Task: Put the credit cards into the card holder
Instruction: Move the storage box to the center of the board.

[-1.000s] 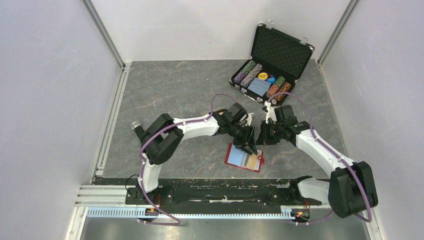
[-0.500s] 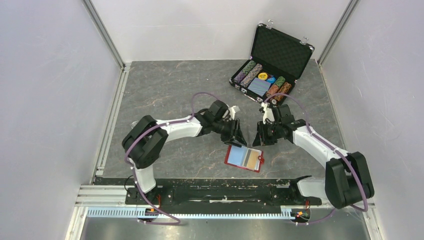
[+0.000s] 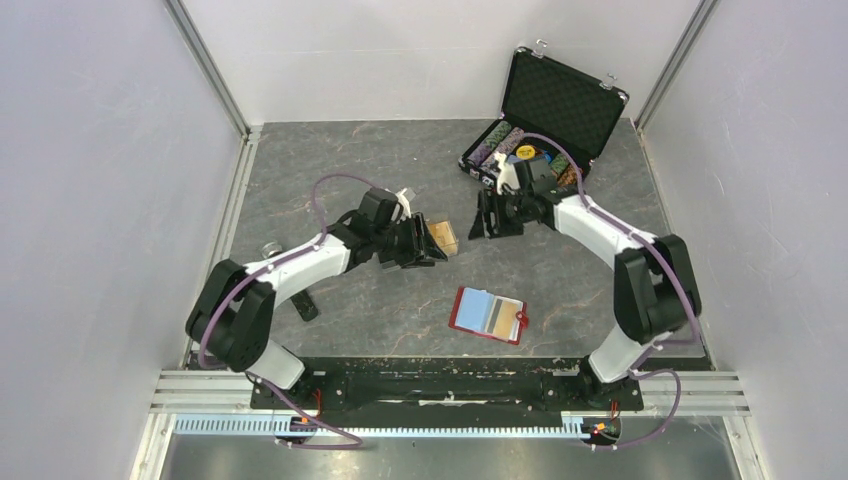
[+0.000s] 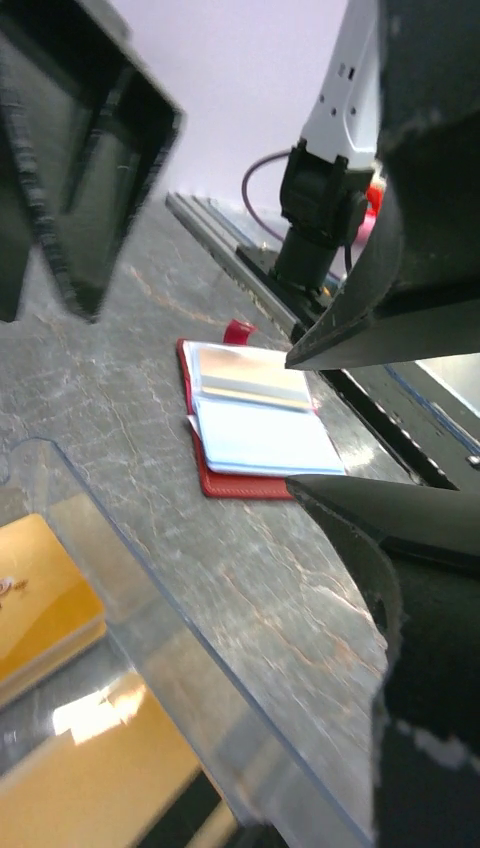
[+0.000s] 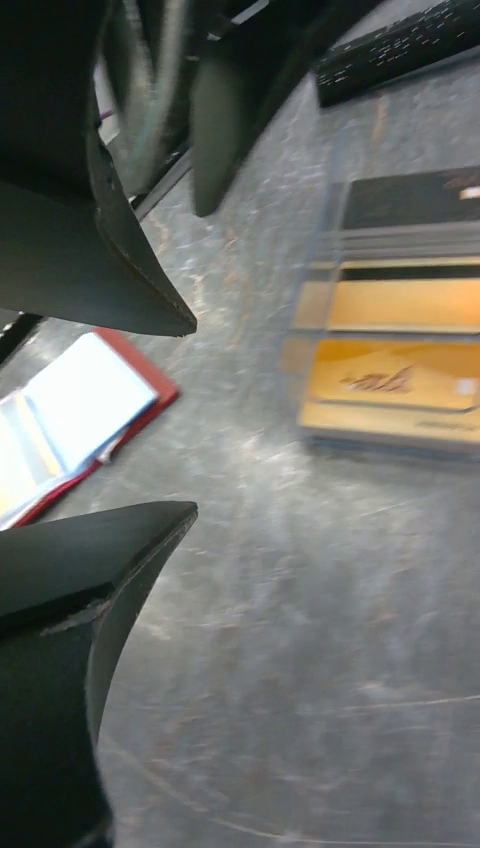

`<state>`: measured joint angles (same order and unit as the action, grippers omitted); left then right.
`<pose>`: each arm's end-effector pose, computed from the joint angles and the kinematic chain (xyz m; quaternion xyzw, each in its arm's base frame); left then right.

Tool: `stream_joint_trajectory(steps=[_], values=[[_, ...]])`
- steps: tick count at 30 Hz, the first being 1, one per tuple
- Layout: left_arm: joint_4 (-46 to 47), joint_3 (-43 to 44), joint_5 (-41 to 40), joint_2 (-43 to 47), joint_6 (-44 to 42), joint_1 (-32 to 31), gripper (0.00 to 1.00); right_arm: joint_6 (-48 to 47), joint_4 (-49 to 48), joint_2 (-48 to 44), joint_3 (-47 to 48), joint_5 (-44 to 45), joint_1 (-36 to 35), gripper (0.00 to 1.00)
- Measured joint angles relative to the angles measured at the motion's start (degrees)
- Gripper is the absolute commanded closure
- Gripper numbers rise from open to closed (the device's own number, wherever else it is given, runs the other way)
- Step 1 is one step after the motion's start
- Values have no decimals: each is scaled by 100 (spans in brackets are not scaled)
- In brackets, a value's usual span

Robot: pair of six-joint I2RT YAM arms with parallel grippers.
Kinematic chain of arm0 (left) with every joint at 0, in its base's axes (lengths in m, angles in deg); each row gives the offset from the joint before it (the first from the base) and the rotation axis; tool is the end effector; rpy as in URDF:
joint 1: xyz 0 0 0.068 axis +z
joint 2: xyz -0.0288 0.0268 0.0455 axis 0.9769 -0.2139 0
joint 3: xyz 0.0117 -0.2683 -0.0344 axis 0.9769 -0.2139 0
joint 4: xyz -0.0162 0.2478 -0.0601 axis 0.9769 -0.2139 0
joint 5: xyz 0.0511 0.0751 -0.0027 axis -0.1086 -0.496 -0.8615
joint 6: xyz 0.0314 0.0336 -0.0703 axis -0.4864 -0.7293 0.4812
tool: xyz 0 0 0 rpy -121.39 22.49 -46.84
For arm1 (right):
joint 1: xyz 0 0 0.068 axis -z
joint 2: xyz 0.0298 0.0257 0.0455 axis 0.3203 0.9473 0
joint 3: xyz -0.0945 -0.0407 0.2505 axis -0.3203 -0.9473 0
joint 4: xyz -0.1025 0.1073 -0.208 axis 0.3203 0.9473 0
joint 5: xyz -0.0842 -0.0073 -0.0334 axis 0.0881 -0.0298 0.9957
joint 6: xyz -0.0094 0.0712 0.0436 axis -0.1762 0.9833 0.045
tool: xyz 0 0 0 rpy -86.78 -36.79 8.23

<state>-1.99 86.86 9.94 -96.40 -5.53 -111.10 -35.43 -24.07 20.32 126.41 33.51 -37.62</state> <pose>0.2669 -0.2184 0.1836 -0.0123 0.8911 -0.4276 0.1517 0.3210 0.1462 0.1920 -0.1186 0.9219 0.2985 0.2168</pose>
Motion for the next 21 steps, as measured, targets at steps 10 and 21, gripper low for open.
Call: stream_joint_trajectory(steps=[10, 21], values=[[-1808, 490, -1421, 833, -1228, -4, 48, 188, 44, 1775, 2006, 201, -737, 44], [-2297, 490, -1652, 872, -1458, -4, 47, -271, 741, 2083, 2277, 872, -1296, 58]])
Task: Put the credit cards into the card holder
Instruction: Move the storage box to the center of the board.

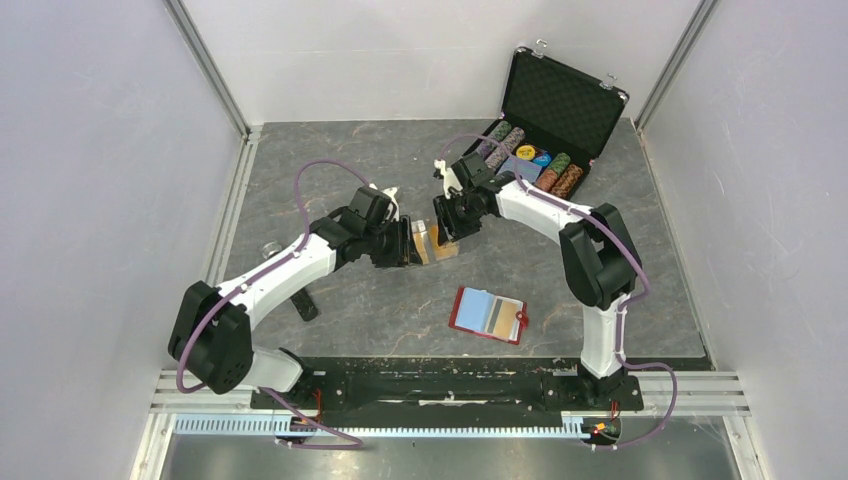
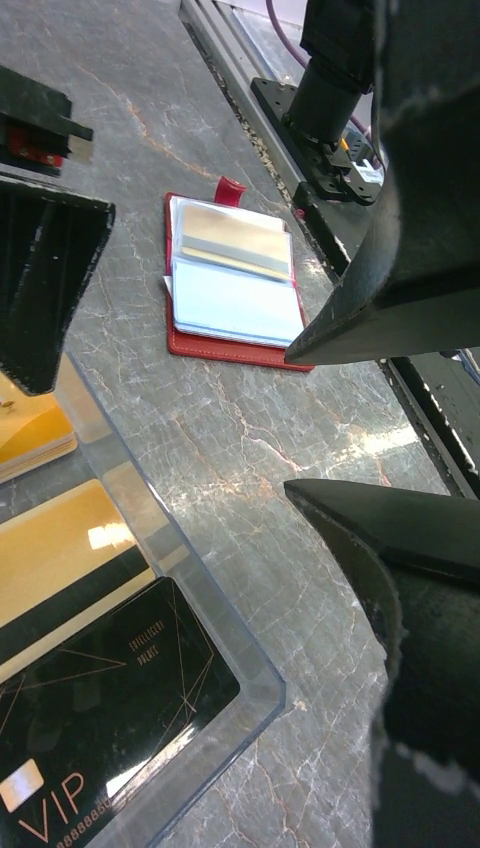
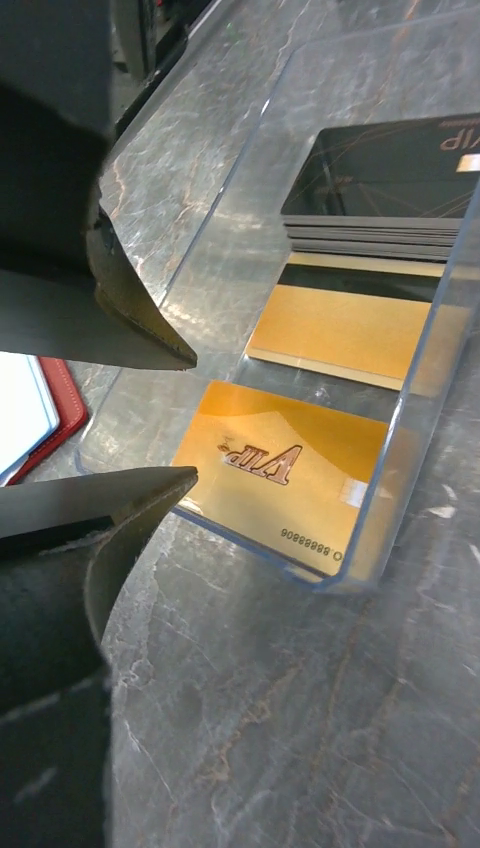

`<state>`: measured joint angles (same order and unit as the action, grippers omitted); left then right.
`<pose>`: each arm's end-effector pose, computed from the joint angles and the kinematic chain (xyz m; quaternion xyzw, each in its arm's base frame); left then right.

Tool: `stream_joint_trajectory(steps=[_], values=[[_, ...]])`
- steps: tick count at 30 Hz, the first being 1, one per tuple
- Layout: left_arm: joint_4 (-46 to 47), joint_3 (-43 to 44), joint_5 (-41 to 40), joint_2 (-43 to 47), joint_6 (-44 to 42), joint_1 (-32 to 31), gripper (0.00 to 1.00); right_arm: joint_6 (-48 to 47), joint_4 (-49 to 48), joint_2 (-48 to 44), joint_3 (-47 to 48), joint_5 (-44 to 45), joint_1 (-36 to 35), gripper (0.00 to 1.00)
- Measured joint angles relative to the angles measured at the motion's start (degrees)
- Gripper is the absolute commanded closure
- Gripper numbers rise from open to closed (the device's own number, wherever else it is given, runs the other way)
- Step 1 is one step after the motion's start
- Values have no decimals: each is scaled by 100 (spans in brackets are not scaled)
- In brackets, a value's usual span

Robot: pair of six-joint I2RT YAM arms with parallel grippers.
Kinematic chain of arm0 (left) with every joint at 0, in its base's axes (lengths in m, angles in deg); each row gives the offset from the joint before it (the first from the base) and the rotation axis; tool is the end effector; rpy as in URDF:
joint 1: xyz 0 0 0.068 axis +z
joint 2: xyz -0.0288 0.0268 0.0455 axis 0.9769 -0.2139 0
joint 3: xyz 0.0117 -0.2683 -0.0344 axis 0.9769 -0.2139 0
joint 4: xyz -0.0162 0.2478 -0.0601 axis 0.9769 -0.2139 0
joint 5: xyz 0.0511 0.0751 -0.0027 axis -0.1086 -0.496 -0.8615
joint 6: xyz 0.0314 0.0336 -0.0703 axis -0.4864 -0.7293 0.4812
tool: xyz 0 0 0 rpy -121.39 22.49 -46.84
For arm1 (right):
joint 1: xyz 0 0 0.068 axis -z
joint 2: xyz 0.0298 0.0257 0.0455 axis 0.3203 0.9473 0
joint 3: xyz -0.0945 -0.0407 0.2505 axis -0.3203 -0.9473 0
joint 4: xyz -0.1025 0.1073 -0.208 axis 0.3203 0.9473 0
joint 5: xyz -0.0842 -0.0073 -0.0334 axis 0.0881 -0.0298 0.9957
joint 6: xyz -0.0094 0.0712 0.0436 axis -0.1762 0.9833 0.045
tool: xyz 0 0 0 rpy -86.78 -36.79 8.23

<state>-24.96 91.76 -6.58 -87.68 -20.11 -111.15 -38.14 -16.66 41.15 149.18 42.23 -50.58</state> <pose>0.2488 -0.1830 0.2144 0.0358 0.9386 -0.2636 0.2198 0.3577 0.2506 0.1666 -0.2191 0.9298 0.2377 0.1762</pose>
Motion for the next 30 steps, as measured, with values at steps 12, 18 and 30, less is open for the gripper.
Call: stream_joint_trajectory(steps=[12, 18, 30], values=[[-50, 103, 2, -7, -2, 0, 48, -236, 74, -540, -754, -365, -507, 60], [-44, 225, 4, -50, -2, 0, 47, -273, 61, -739, -984, -568, -737, 51], [284, 232, 385, -671, 81, 0, 50, 319, -570, -2159, -1788, -358, 42, 46]])
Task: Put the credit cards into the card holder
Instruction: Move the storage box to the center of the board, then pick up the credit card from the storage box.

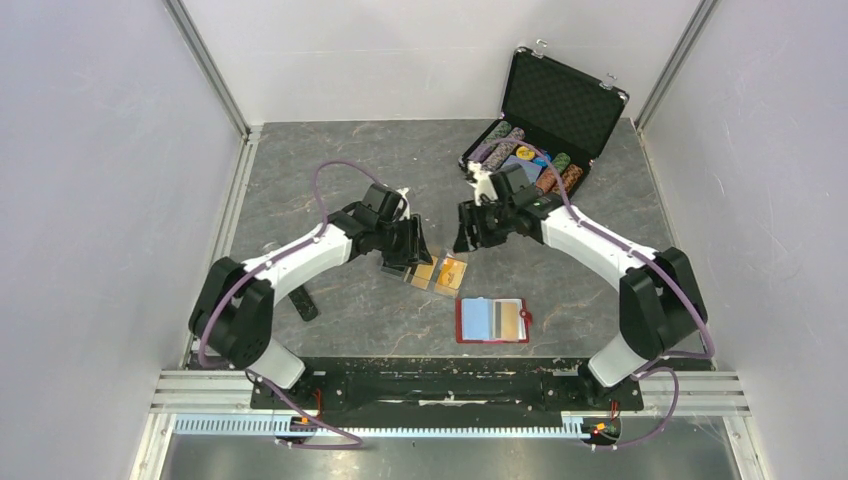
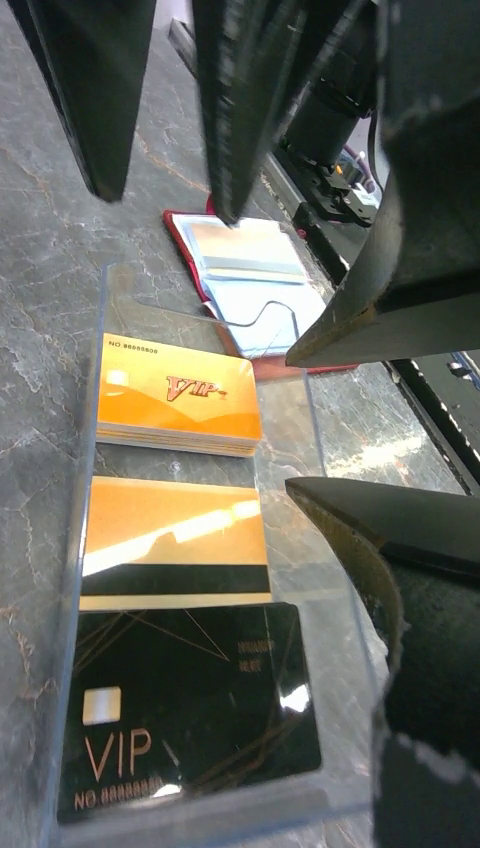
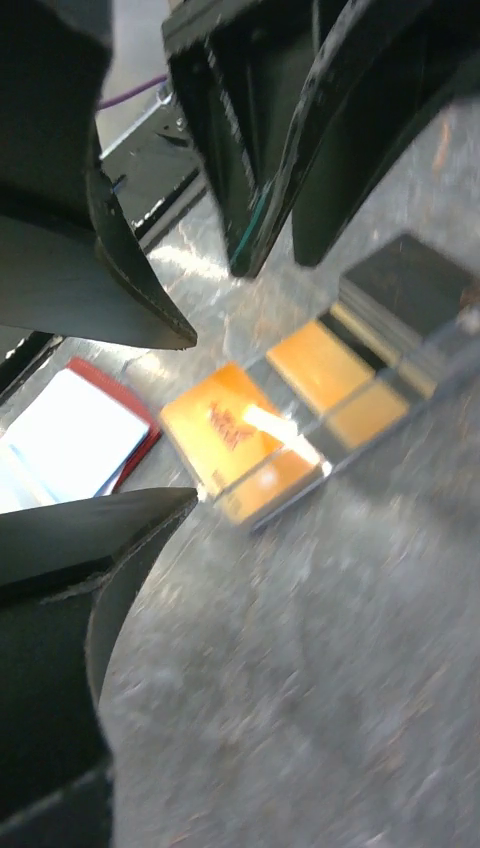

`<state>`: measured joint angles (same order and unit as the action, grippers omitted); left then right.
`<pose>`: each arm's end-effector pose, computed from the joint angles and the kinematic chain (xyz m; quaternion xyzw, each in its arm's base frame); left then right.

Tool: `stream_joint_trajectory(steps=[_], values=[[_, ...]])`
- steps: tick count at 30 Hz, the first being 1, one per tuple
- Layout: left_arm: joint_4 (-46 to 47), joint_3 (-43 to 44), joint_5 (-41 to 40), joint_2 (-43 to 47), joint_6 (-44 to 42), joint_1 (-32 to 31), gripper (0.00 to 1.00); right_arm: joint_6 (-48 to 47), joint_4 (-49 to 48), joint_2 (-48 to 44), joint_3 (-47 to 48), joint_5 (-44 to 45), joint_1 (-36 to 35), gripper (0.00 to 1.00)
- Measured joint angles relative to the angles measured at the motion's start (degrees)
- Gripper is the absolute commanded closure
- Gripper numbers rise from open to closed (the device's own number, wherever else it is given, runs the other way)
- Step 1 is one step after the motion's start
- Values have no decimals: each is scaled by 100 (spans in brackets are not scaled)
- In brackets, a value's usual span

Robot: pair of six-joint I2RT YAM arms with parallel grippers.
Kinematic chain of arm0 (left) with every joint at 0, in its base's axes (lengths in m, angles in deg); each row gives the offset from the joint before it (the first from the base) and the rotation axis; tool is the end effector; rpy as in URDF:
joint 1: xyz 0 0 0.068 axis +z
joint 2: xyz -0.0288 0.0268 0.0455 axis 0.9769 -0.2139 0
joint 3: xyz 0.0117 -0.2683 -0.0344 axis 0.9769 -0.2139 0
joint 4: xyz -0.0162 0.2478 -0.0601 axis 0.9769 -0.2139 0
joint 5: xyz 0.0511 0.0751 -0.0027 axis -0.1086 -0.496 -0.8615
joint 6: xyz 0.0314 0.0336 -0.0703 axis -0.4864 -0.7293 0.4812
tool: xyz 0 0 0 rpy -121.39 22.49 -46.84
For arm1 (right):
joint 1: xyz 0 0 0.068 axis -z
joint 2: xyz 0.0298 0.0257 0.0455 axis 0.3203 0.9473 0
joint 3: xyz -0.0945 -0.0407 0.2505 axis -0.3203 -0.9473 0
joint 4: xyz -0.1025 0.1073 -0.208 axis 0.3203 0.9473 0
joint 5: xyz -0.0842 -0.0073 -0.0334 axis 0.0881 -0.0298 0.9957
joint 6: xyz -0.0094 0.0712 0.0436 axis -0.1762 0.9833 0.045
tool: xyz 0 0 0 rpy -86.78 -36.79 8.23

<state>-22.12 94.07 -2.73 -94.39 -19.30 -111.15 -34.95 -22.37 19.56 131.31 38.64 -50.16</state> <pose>0.2650 -0.1995 0.1980 0.0384 0.9394 -0.2840 0.1884 0.2946 0.2133 0.2194 -0.2080 0.9039 0.2941 0.2307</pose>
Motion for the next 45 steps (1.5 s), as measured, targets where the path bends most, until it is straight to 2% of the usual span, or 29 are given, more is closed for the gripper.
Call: stream_joint_trajectory(steps=[5, 12, 18, 25, 32, 39, 45], values=[[234, 50, 273, -623, 98, -13, 52, 195, -258, -216, -938, -31, 518, 48], [339, 313, 372, -1379, 116, -111, 58, 566, -704, -170, -1965, -629, 496, 50], [317, 461, 245, -1534, 138, -149, 61, 879, -1436, 238, -1967, -1174, 474, 53], [313, 564, 210, -1650, 140, -173, 62, 1047, -1753, 719, -1578, -1427, 391, 57], [35, 826, 66, -1851, 142, -205, 88, 1095, -1902, 767, -1519, -1436, 328, 57], [-212, 990, -170, -1897, 133, -293, 96, 1104, -1899, 767, -1521, -1429, 319, 57], [-256, 1169, -205, -1902, 133, -525, 98, 1102, -1895, 767, -1521, -1425, 319, 58]])
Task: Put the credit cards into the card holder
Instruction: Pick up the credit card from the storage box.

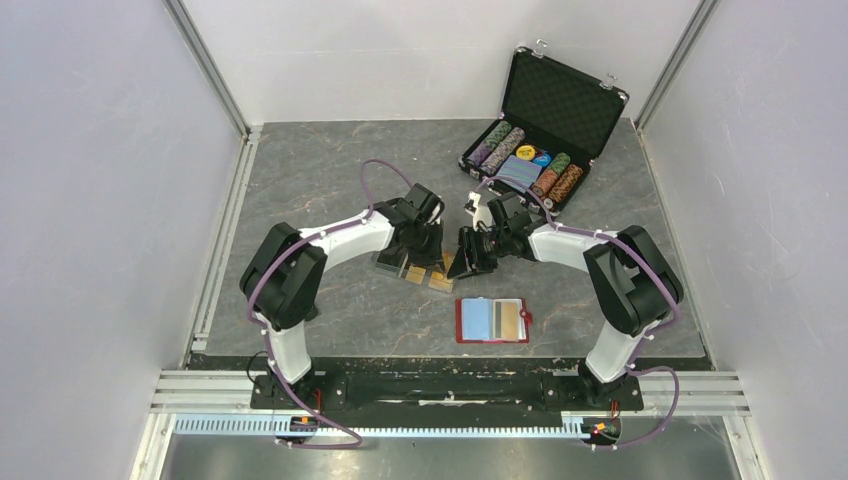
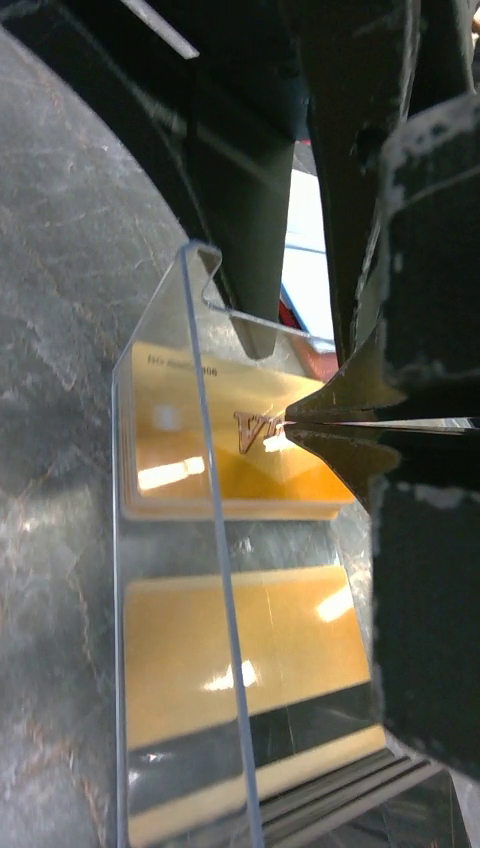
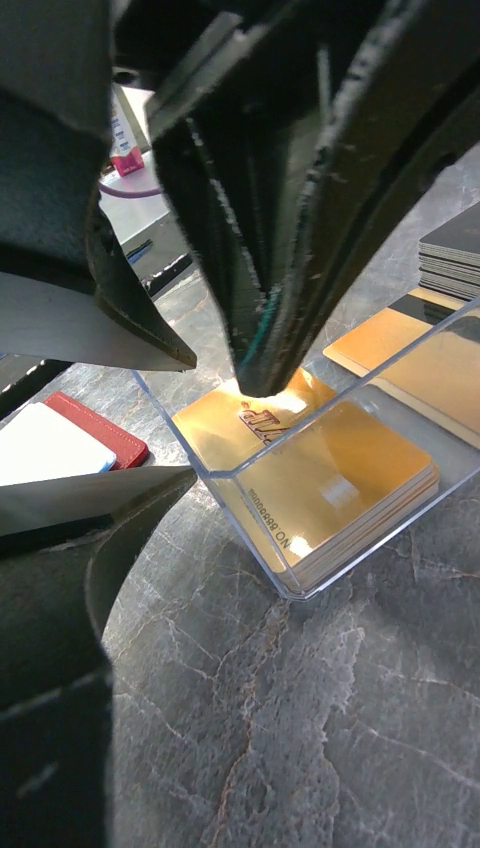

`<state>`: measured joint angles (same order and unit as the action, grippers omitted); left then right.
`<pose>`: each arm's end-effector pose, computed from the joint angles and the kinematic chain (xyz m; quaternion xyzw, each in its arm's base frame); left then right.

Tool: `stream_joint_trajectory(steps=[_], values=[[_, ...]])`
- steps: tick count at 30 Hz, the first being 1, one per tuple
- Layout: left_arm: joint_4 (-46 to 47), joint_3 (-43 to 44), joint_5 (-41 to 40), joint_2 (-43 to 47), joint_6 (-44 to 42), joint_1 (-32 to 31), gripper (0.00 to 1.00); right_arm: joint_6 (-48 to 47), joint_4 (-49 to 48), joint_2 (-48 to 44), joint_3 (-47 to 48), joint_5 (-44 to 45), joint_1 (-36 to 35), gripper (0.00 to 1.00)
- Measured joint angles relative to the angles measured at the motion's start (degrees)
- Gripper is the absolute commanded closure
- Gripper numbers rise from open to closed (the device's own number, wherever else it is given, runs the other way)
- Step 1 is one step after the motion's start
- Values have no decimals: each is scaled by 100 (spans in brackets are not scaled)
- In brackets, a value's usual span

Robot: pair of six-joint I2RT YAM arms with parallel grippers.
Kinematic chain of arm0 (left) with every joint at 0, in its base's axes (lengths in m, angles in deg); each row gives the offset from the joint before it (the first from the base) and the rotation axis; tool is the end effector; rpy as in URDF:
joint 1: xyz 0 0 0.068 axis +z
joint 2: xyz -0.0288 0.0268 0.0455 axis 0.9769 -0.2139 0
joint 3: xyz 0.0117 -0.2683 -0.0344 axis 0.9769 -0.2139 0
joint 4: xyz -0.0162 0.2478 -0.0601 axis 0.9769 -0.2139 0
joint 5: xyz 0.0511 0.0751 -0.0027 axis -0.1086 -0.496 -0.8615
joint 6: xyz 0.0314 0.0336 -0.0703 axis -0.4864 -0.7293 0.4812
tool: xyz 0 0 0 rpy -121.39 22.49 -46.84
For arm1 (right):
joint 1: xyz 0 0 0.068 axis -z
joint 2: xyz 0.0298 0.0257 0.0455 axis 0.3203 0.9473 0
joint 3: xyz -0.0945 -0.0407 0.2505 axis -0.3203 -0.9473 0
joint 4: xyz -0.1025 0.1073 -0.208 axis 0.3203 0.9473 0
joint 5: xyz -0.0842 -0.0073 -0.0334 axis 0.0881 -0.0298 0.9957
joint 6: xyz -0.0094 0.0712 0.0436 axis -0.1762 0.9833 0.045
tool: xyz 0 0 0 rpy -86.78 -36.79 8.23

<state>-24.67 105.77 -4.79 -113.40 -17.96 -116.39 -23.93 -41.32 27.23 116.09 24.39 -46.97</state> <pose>0.2905 -0.2556 0.1448 0.0554 0.9638 -0.2340 0.1154 0.2856 0.2036 0.1265 -0.1236 0.9022 0.3952 0.1210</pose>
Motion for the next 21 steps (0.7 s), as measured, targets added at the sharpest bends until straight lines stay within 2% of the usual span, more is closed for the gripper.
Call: stream_joint_trajectory(steps=[3, 7, 10, 16, 21], values=[[0, 68, 2, 0, 0, -96, 97, 0, 0, 0, -2, 0, 0, 58], [-37, 94, -50, 2, -17, -127, 73, 0, -2, 0, -4, 2, 0, 58], [-131, 98, -243, 2, -42, -125, 67, -2, 0, 0, -7, 7, 0, 58], [-413, 177, -610, -28, -52, -120, 67, -11, 0, 0, -11, 42, 0, 58], [-446, 264, -623, -232, -118, -120, 81, -13, 2, 0, -42, 46, 0, 58]])
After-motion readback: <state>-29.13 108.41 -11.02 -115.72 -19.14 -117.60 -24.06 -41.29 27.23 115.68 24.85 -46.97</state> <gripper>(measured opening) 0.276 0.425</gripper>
